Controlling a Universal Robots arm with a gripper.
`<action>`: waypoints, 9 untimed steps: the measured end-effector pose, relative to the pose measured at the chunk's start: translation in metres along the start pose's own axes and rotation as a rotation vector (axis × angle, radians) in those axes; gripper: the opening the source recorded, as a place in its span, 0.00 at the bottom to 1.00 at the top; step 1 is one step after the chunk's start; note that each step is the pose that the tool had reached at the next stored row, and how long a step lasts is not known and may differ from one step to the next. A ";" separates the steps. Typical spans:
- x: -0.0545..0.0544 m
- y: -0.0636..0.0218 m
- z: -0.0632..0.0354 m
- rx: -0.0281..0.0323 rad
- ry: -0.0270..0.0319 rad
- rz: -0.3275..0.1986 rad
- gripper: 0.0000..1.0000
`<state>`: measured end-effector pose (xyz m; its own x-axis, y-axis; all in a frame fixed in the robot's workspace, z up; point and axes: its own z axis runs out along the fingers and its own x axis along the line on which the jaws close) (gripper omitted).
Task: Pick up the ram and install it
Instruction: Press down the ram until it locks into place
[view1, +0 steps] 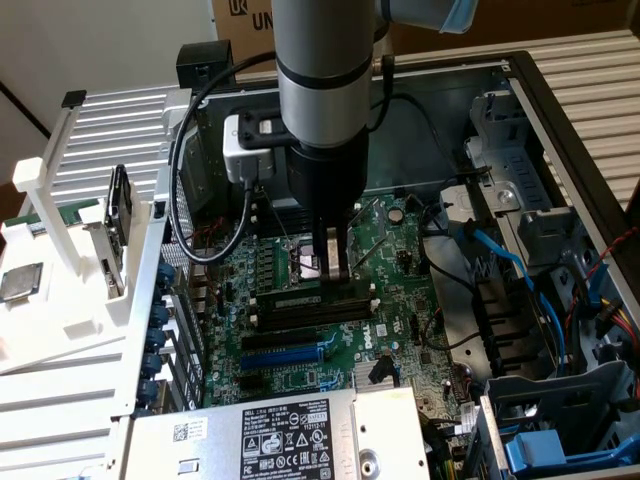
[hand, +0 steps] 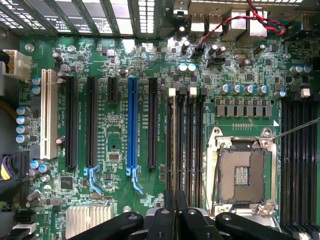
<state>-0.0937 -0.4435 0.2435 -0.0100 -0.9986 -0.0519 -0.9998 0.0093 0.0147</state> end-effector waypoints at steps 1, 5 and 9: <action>0.000 0.0000 0.0001 0.0001 -0.0001 0.001 0.12; 0.000 0.0000 0.0007 0.0004 -0.0002 0.006 0.12; 0.000 0.0005 0.0017 0.0006 -0.0004 0.007 0.12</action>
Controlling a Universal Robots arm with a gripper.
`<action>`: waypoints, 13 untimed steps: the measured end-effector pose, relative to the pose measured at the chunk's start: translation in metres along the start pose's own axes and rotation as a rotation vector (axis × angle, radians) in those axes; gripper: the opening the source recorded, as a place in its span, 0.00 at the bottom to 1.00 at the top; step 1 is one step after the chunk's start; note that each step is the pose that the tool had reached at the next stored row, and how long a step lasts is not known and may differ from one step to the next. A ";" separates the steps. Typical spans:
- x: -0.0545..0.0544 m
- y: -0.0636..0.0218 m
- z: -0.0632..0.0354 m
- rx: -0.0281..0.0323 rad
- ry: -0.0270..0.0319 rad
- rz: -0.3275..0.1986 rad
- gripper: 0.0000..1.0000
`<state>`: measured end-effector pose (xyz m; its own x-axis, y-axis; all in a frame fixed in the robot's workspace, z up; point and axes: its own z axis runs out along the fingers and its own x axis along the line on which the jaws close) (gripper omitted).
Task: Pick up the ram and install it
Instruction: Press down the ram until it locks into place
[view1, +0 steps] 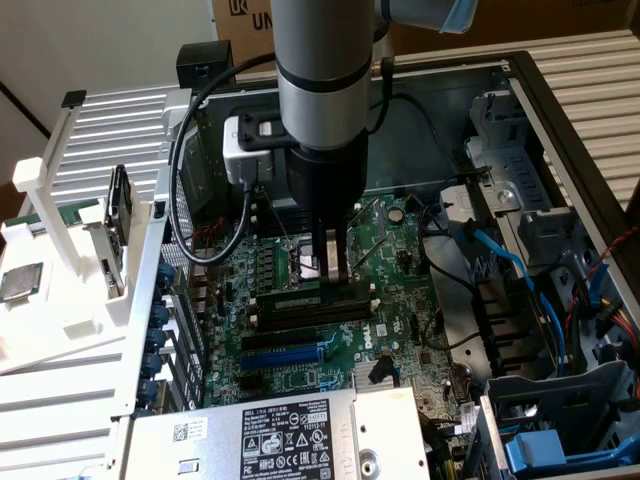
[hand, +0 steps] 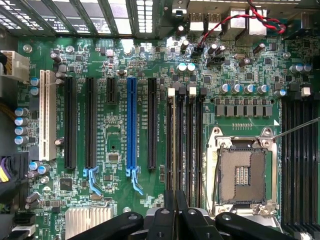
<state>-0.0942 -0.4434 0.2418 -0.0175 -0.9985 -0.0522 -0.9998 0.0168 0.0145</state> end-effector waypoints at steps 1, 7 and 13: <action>0.000 0.0001 0.0004 0.0000 0.0001 0.000 0.12; 0.000 0.0004 0.0024 -0.0001 0.0003 0.000 0.12; 0.000 0.0004 0.0032 -0.0001 0.0003 0.000 0.12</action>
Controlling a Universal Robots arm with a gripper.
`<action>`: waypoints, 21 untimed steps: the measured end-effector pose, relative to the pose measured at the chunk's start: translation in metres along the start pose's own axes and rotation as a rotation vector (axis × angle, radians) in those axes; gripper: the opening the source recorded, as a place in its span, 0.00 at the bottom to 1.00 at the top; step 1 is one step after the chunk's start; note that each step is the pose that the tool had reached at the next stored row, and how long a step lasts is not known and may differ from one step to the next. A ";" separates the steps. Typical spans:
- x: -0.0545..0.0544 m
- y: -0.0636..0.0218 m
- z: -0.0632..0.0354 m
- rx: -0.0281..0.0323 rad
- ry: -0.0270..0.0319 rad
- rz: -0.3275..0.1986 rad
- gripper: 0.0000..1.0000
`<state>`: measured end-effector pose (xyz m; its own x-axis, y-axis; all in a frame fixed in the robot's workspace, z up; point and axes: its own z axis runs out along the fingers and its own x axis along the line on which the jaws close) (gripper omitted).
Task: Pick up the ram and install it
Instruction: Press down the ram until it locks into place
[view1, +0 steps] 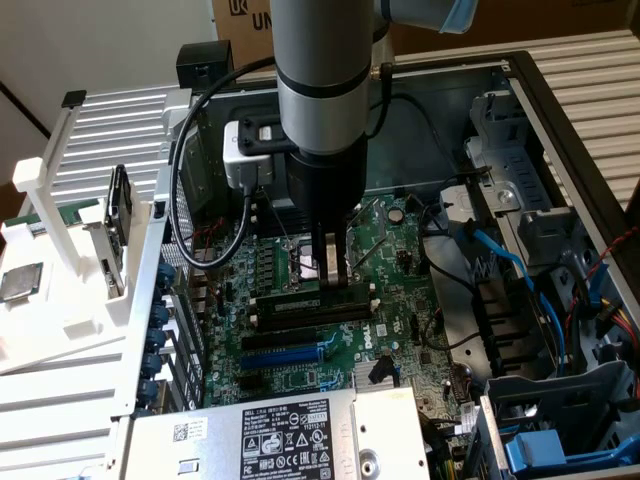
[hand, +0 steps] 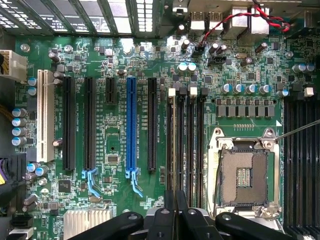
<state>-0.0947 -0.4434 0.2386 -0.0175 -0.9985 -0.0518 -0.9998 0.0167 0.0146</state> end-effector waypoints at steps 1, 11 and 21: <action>0.000 0.0000 0.0000 0.0000 0.0000 0.000 0.12; 0.000 0.0004 0.0002 0.0003 -0.0001 0.004 0.12; 0.000 0.0002 0.0010 0.0003 0.0000 0.004 0.12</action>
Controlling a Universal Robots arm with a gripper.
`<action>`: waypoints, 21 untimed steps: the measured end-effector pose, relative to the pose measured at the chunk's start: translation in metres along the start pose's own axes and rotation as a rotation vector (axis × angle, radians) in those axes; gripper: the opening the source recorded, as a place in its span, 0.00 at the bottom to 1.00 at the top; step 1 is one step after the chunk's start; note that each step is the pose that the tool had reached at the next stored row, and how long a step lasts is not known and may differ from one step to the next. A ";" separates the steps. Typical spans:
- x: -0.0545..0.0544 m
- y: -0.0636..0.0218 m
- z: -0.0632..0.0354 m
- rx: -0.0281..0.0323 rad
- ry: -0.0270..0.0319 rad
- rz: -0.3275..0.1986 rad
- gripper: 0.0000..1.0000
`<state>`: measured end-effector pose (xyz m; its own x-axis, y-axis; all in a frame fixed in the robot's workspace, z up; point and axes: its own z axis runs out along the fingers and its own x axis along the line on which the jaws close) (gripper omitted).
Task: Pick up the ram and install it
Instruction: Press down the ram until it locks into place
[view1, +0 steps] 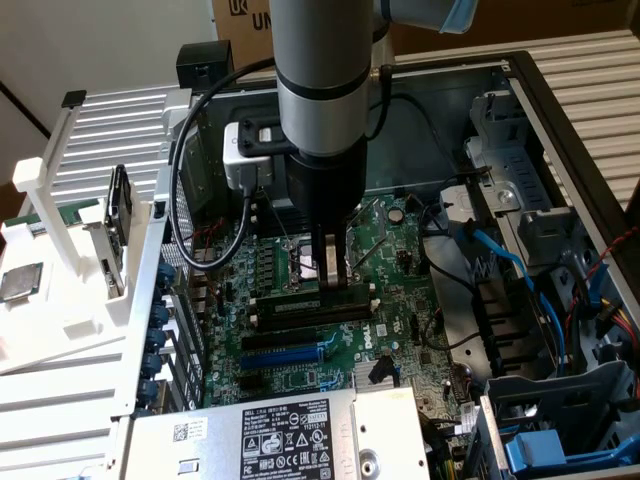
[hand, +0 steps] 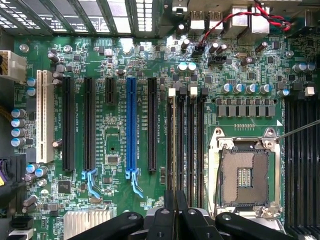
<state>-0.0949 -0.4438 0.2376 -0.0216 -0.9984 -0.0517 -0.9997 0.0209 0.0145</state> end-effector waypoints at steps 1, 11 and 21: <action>0.000 0.0000 0.0001 0.0000 -0.0001 0.000 0.12; 0.000 -0.0001 0.0019 0.0001 -0.0001 0.000 0.12; 0.000 0.0005 0.0030 -0.0001 -0.0002 0.000 0.12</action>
<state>-0.0954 -0.4438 0.2346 -0.0216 -0.9984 -0.0519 -0.9997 0.0208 0.0146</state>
